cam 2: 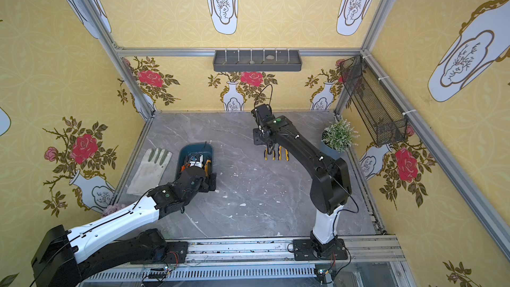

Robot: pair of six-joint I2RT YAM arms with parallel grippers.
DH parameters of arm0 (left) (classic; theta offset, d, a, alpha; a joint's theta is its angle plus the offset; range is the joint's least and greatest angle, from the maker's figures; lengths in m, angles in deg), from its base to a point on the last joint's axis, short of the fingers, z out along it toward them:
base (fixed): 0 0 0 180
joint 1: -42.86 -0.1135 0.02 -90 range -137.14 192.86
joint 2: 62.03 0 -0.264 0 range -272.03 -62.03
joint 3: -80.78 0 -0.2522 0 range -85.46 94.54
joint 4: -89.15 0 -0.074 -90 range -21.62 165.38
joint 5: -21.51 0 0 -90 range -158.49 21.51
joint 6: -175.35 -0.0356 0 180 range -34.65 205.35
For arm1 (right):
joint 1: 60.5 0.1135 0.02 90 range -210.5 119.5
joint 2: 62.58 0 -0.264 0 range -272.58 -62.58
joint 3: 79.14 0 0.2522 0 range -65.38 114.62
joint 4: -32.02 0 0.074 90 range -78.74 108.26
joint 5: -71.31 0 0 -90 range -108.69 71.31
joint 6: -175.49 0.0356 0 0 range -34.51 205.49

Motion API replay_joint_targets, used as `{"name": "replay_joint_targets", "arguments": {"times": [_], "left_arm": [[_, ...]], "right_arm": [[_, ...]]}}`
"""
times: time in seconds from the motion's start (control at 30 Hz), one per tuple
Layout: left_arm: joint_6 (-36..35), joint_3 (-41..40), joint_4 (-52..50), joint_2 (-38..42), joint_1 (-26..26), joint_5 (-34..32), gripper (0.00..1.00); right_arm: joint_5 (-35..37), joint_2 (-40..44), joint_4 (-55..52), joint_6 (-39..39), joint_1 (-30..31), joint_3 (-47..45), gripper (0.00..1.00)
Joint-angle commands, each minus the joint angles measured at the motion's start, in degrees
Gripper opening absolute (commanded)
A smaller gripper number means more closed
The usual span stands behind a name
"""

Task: Take the pliers out of the storage box
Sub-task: Pick up the pliers from the storage box.

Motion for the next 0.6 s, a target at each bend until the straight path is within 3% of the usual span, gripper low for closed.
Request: {"name": "replay_joint_targets", "arguments": {"times": [0.0,0.1,0.2,0.43,0.57], "left_arm": [[6.8,0.7,1.7,-1.2,0.0,2.2,0.99],[11.1,-0.4,1.3,-1.8,0.0,2.9,0.99],[12.8,-0.3,-2.5,-2.4,0.0,2.0,0.99],[8.3,3.4,-19.4,10.2,-1.0,-3.8,0.99],[4.5,4.4,-24.8,19.0,-8.2,-1.0,0.99]], "right_arm": [[7.9,6.6,6.4,2.5,6.1,-6.9,0.63],[13.4,10.6,7.8,3.6,11.4,-11.1,0.76],[16.9,12.1,9.2,5.1,14.0,-14.1,0.98],[13.1,11.9,17.0,11.1,14.2,-20.9,0.97],[13.8,9.3,24.2,9.1,16.7,-23.7,0.98]]}}
